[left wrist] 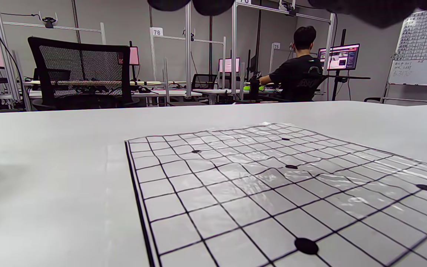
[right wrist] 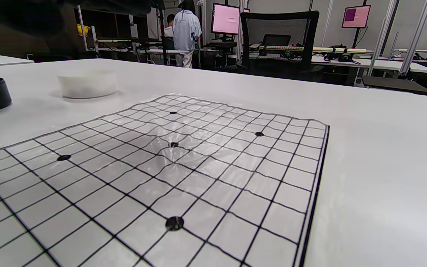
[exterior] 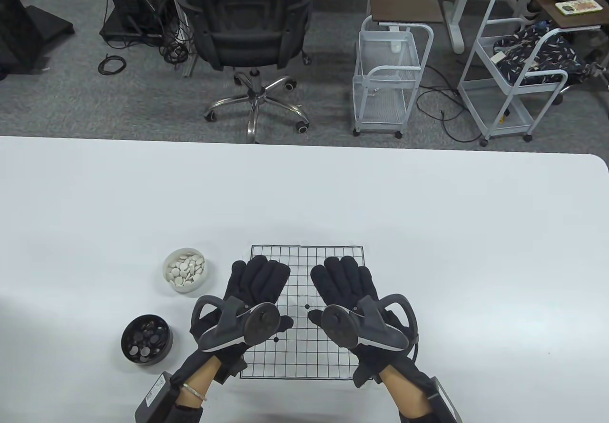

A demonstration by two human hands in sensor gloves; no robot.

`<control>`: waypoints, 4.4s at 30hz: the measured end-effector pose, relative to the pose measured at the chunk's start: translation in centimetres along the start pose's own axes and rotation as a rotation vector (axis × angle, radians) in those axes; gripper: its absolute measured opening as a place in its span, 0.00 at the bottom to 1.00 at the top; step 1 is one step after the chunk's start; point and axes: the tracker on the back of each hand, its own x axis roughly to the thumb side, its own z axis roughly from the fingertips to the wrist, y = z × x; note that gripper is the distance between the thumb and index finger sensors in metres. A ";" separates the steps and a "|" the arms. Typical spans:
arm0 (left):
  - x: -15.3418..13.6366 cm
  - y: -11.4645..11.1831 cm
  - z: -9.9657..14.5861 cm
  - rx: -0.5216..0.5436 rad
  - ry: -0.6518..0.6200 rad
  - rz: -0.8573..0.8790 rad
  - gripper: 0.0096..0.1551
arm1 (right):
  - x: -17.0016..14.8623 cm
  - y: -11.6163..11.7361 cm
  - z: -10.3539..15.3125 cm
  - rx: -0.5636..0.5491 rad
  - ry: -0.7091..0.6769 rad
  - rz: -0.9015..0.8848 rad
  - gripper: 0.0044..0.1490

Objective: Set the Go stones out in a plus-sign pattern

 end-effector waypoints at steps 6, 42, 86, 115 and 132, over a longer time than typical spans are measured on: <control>-0.9 1.9 0.9 0.069 0.050 -0.067 0.53 | -0.1 0.0 0.0 0.002 0.001 0.000 0.51; -15.2 -3.7 5.6 -0.640 0.818 -0.259 0.33 | -0.1 -0.3 0.4 -0.023 -0.001 -0.002 0.50; -10.4 0.8 1.8 -0.266 0.309 0.398 0.21 | -0.9 -0.6 0.7 -0.028 0.027 -0.029 0.50; 2.2 -5.3 -10.9 -0.543 0.246 0.124 0.20 | -2.4 -1.6 1.8 -0.078 0.079 -0.060 0.50; 2.3 -5.1 -10.6 -0.549 0.265 0.046 0.21 | -2.1 -1.6 1.9 -0.081 0.073 -0.050 0.50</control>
